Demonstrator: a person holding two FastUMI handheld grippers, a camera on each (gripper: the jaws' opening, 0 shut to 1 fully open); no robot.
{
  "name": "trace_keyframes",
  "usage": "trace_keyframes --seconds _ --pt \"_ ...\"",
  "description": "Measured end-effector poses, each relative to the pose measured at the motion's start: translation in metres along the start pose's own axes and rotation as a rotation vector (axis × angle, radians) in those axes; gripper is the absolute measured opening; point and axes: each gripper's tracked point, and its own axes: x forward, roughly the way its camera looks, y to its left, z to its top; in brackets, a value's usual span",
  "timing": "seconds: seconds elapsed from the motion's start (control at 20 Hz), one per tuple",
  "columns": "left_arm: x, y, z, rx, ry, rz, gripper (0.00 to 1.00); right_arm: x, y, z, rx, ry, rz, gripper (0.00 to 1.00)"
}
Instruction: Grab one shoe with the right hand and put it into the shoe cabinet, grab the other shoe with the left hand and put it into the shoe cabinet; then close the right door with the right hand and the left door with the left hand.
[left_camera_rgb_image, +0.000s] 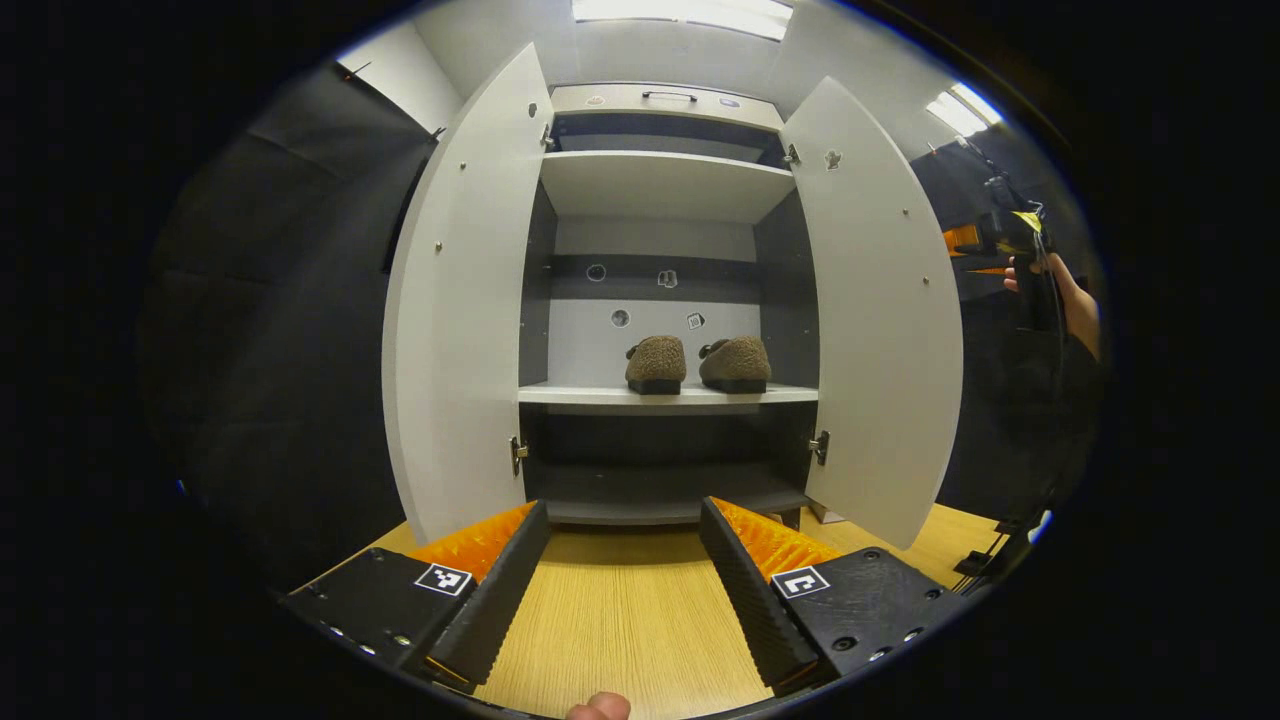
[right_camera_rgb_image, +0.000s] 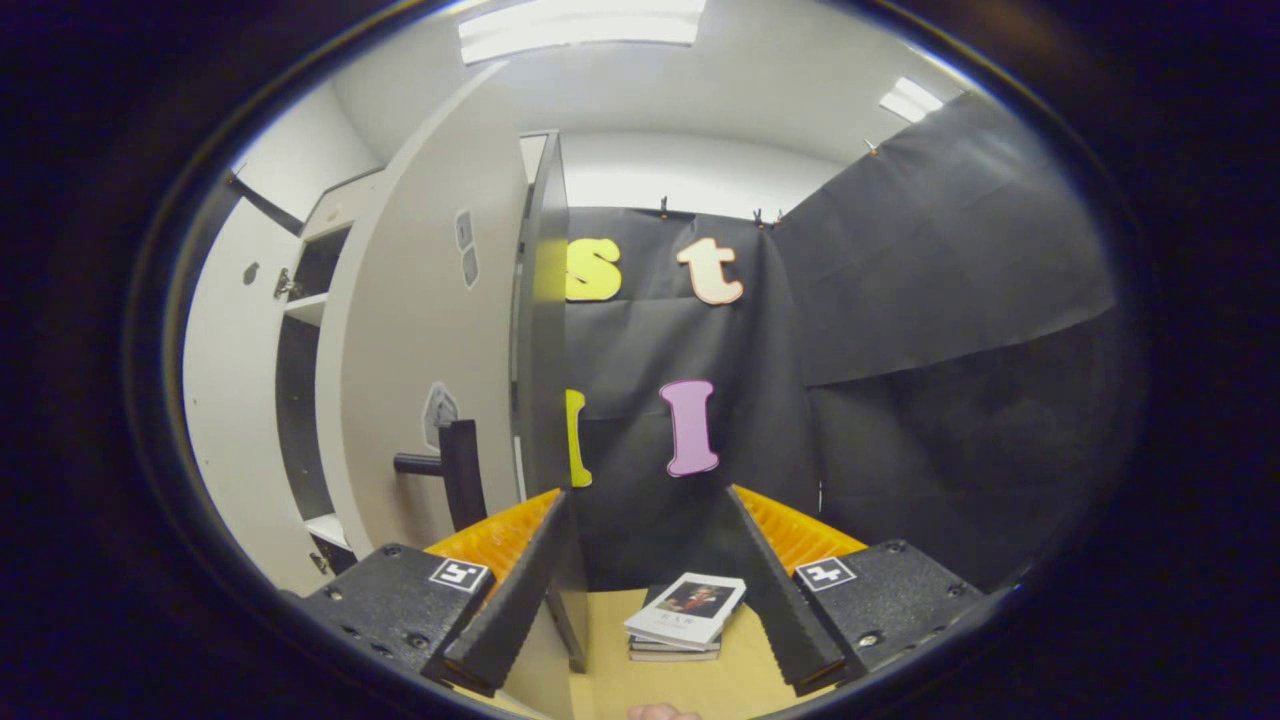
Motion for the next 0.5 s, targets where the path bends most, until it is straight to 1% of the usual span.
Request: trace_keyframes --seconds 0.1,0.15,0.2,0.4,0.5 --pt "0.003 0.001 0.003 0.003 -0.007 0.002 0.93 -0.001 0.005 0.0 0.007 -0.007 0.031 0.95" --pt "0.003 0.002 0.005 0.004 -0.012 0.004 0.93 -0.001 0.008 -0.001 0.005 -0.004 0.038 0.88" --pt "0.003 0.001 0.006 0.002 -0.015 0.003 0.93 -0.002 0.011 -0.002 0.009 -0.005 0.047 0.94" --pt "0.004 0.002 0.006 0.003 -0.013 0.0 0.93 -0.005 0.037 -0.005 0.01 0.002 0.104 0.94" --pt "0.004 0.003 0.008 0.001 -0.016 0.004 0.93 -0.006 0.057 -0.006 0.01 0.005 0.142 0.94"
